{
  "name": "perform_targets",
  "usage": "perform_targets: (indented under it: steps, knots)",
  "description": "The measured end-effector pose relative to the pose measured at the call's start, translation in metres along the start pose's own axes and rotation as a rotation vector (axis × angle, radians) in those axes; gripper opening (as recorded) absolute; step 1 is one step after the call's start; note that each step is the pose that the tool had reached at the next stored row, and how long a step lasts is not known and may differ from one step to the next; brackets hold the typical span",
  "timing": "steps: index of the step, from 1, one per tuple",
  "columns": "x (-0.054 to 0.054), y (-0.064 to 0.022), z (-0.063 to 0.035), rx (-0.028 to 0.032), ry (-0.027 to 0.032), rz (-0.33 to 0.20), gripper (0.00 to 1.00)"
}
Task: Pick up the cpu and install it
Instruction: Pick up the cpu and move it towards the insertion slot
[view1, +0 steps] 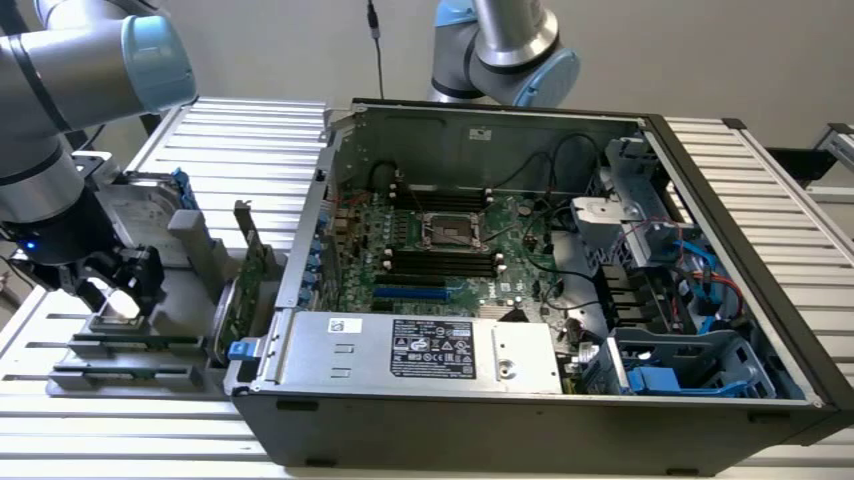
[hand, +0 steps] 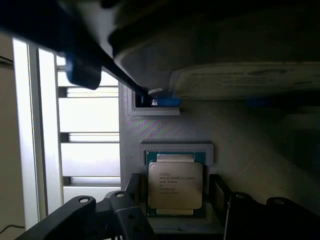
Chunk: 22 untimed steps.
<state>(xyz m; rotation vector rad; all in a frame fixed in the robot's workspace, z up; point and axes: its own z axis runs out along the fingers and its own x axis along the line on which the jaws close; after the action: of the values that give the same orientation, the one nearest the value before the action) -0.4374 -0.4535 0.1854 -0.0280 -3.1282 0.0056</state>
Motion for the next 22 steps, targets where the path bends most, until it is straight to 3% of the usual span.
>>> perform_targets:
  steps: [22]
  knots:
    - [-0.0019, 0.0000, -0.0005, 0.0002, 0.0037, -0.001, 0.64]
